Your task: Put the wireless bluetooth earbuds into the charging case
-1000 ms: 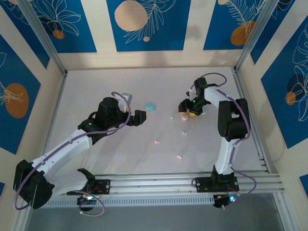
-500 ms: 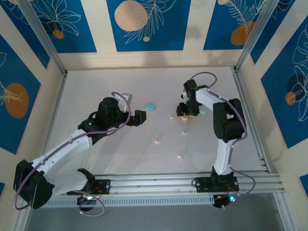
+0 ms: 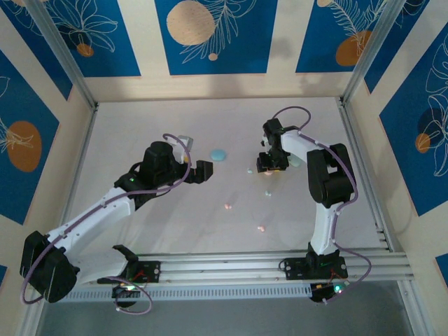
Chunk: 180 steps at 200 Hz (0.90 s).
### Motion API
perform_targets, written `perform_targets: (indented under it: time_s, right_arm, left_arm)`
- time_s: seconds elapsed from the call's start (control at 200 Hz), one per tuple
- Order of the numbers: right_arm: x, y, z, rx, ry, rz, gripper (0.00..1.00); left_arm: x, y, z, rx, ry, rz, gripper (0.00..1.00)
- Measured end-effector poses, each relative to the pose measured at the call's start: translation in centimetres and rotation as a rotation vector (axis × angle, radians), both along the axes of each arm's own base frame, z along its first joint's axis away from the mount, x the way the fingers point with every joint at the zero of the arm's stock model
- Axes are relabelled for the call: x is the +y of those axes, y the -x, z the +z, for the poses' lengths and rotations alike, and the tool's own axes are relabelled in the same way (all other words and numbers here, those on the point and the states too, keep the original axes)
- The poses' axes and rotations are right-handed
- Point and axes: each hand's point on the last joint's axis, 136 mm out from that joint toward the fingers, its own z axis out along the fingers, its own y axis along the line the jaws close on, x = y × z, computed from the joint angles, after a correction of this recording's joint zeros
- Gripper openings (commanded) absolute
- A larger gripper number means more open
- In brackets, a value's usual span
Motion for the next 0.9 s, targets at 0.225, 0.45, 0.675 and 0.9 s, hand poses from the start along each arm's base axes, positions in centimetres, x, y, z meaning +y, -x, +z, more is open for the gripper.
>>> perform_targets:
  time_s: [0.225, 0.45, 0.675, 0.9]
  right_arm:
    - [0.0, 0.1, 0.1, -0.034, 0.003, 0.007, 0.37]
    - [2.9, 1.4, 7.0, -0.254, -0.153, 0.11, 0.36]
    - [7.0, 3.4, 19.9, -0.686, -0.421, 0.349, 0.36]
    - [11.5, 7.8, 22.8, -0.863, -0.495, 0.67, 0.36]
  left_arm:
    - [0.0, 0.0, 0.1, -0.002, 0.0, 0.001, 1.0]
    - [0.1, -0.2, 0.5, -0.009, 0.004, 0.011, 0.99]
    - [-1.0, 0.0, 2.7, -0.011, 0.08, -0.025, 0.89]
    - [-3.4, 0.1, 7.0, -0.032, 0.214, -0.115, 0.73]
